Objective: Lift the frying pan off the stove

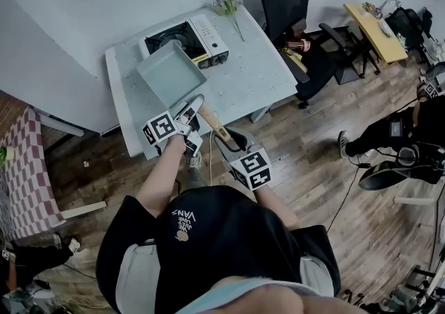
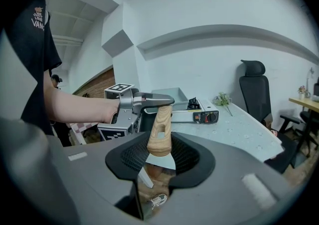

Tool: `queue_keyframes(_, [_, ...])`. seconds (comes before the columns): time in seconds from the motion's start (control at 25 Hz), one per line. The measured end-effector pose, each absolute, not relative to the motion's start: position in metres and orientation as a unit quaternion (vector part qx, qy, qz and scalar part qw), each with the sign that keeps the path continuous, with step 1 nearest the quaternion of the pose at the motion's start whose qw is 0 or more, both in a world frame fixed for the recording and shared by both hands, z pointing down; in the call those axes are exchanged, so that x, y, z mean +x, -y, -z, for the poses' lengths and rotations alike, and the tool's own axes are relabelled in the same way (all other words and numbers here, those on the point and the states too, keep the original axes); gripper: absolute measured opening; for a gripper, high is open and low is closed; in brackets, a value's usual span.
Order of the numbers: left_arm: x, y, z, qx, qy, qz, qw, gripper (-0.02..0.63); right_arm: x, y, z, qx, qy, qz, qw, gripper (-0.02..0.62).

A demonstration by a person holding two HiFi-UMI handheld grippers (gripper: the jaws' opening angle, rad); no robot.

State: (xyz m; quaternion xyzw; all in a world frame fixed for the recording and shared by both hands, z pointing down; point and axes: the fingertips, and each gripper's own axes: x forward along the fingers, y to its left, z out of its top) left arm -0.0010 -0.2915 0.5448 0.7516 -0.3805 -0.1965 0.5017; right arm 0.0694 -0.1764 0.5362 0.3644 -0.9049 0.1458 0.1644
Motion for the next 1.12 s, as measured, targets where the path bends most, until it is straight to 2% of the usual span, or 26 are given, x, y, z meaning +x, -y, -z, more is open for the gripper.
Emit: queue_keyframes(1.12, [0.011, 0.154, -0.582, 0.715, 0.425, 0.210, 0.514, 0.210, 0.095, 0.049, -0.566, 0.301, 0.923, -0.147, 0.190, 0.133])
